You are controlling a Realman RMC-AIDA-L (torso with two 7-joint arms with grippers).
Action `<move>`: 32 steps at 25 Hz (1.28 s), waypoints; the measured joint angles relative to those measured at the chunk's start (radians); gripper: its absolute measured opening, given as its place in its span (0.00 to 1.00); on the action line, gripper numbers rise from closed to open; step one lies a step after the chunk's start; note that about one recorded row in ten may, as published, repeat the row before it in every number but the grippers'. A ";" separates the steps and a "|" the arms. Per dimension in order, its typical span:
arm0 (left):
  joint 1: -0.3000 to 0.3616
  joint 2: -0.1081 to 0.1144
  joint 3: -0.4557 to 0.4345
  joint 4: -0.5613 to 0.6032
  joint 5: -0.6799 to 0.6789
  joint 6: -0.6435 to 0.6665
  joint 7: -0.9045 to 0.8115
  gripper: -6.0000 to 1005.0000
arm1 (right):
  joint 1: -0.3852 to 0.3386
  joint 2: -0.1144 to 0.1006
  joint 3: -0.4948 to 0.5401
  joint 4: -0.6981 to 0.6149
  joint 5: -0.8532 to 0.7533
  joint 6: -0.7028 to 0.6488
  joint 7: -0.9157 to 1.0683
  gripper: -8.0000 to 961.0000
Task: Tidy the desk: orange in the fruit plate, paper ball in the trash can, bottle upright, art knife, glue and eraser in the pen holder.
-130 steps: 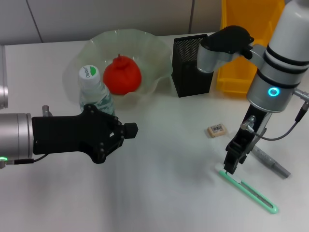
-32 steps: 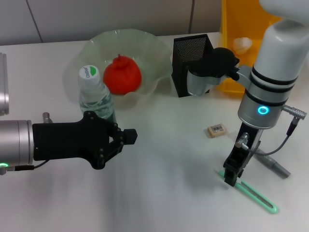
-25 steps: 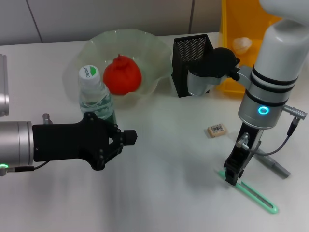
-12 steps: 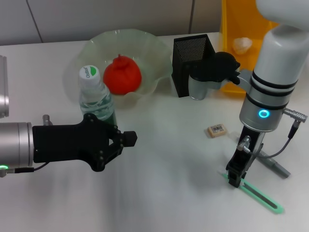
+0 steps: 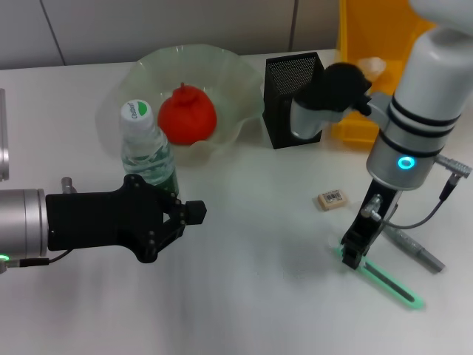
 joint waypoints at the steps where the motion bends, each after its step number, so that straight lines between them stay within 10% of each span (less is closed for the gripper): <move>1: 0.000 0.000 0.000 0.000 0.000 0.000 0.000 0.01 | -0.012 0.000 0.001 -0.030 0.000 -0.008 0.000 0.19; 17: 0.004 0.000 -0.017 0.000 -0.025 0.001 -0.009 0.01 | -0.233 -0.007 0.115 -0.534 0.055 -0.058 -0.063 0.19; 32: 0.026 0.002 -0.026 0.000 -0.063 0.002 -0.007 0.01 | -0.261 -0.009 0.237 -0.578 0.160 0.253 -0.265 0.20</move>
